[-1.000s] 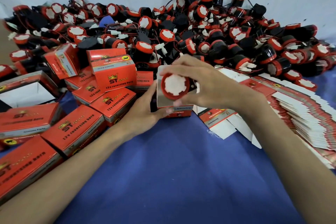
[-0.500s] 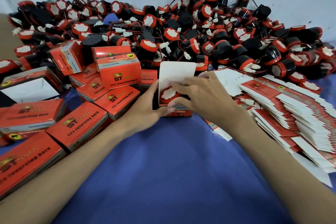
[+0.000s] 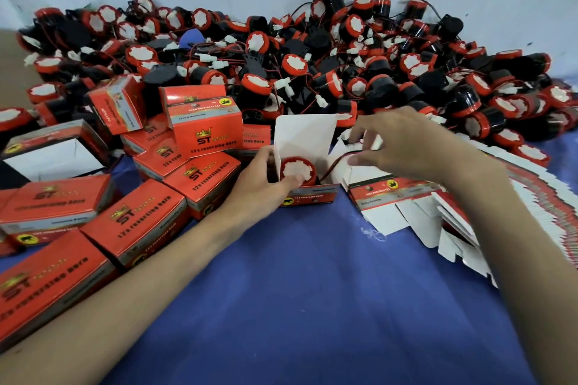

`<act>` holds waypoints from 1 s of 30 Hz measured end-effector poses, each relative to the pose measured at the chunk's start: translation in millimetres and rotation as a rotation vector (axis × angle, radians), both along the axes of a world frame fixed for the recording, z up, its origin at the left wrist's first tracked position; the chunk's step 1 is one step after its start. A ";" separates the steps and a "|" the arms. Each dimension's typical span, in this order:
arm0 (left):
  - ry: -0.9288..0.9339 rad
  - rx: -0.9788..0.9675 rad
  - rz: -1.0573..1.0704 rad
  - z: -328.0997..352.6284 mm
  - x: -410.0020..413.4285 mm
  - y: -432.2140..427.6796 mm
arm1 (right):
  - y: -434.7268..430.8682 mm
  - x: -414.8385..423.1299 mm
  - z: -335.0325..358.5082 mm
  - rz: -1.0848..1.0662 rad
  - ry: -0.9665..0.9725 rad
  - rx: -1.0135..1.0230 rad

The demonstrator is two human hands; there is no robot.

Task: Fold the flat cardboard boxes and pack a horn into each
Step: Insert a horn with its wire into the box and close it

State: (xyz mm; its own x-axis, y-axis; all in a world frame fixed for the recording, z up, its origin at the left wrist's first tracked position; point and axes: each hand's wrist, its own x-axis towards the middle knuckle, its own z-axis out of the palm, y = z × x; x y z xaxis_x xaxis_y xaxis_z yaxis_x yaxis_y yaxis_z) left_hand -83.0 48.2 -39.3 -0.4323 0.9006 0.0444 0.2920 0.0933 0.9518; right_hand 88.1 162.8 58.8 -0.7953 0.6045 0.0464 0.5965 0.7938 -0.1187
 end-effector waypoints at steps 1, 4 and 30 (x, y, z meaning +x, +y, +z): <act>-0.011 -0.017 -0.001 0.3 -0.4 1.5 | -0.1 1.5 2.2 -0.004 0.050 -0.046; -0.040 -0.048 -0.009 0.3 -0.8 5.0 | -8.5 -7.6 1.0 0.001 0.379 -0.148; 0.157 0.029 -0.185 -8.2 -10.9 -3.7 | -34.3 -53.6 -46.8 0.172 0.254 -0.027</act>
